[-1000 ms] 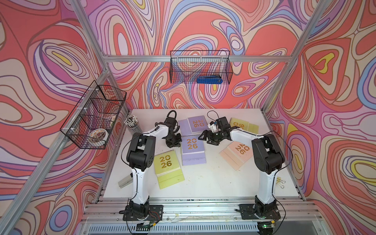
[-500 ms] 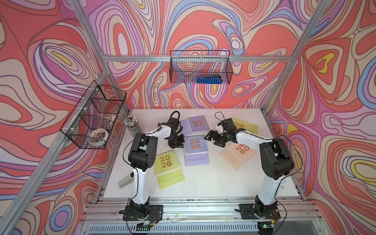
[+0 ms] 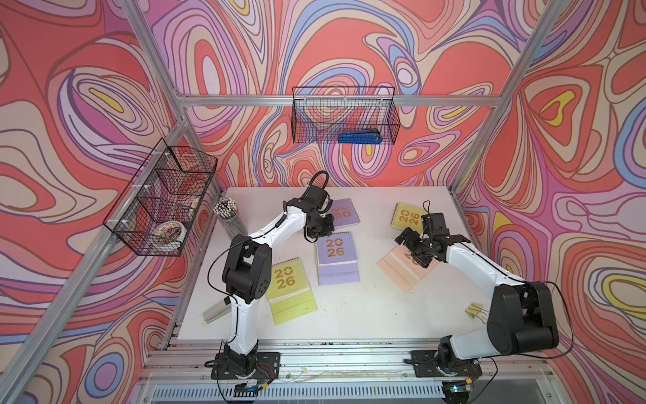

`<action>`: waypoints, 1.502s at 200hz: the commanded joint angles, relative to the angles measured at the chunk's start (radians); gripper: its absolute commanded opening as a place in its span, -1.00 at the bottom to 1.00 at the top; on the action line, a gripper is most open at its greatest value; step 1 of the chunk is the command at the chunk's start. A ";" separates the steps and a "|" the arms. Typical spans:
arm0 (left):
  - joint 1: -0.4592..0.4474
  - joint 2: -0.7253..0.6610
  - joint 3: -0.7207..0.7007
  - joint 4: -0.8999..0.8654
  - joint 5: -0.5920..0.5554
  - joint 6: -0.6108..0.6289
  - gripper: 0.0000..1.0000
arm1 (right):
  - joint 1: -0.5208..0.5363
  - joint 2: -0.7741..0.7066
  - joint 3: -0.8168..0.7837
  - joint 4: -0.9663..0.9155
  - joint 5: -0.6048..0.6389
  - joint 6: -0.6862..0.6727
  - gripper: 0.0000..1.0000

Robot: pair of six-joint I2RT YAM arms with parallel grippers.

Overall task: Stack the calendars
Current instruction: Adjust the calendar at the center of the board, then pick up the calendar at the center of the board.

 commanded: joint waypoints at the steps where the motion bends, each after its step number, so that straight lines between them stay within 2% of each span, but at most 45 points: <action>1: -0.061 0.054 0.051 0.008 -0.026 -0.053 -1.00 | -0.043 -0.080 -0.052 -0.054 0.091 0.042 0.97; 46: -0.144 0.154 0.170 0.010 -0.019 -0.077 -1.00 | -0.104 -0.061 -0.105 0.021 0.007 0.036 0.96; 68: -0.162 0.174 0.161 0.070 -0.004 -0.117 -1.00 | -0.111 -0.055 -0.103 0.004 -0.008 0.003 0.97; 82: -0.168 0.206 0.196 0.090 0.044 -0.136 -1.00 | -0.125 -0.057 -0.130 0.030 -0.049 -0.015 0.97; 109: -0.193 0.259 0.279 0.066 0.047 -0.146 -1.00 | -0.162 -0.033 -0.138 0.008 -0.097 -0.024 0.97; 134: -0.210 0.314 0.317 0.124 0.053 -0.180 -1.00 | -0.175 -0.053 -0.156 0.006 -0.065 -0.029 0.97; 185: -0.255 0.511 0.546 0.158 0.107 -0.264 -1.00 | -0.241 -0.113 -0.184 -0.071 0.017 -0.050 0.97; 207: -0.274 0.584 0.639 0.152 0.110 -0.286 -1.00 | -0.294 -0.115 -0.228 -0.040 -0.041 -0.064 0.97; 226: -0.284 0.615 0.660 0.170 0.112 -0.304 -1.00 | -0.324 -0.099 -0.250 -0.001 -0.095 -0.083 0.97; 300: -0.297 0.703 0.711 0.193 0.098 -0.340 -1.00 | -0.328 0.058 -0.273 0.139 -0.241 -0.107 0.97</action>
